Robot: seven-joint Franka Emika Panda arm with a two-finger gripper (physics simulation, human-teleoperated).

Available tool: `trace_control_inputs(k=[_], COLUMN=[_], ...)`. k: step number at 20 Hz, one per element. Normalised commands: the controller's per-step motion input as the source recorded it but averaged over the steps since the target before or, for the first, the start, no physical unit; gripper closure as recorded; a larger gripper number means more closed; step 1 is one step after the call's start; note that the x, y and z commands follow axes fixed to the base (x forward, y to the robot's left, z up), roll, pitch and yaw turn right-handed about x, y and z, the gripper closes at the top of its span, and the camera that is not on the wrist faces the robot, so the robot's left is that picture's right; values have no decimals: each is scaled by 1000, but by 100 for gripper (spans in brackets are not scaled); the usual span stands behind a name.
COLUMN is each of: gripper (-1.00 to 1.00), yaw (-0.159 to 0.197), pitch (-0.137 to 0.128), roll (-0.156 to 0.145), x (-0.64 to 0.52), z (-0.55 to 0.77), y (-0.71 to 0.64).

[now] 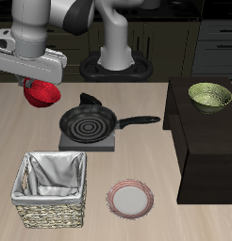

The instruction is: Place the red bowl in the basket

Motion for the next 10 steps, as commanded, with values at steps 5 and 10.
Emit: trace_control_inputs(k=[5, 10], gripper=[100, 100], yaw=[-30, -3], pitch=[8, -5], roll=[7, 62], x=[240, 208], z=[110, 10], y=[212, 313])
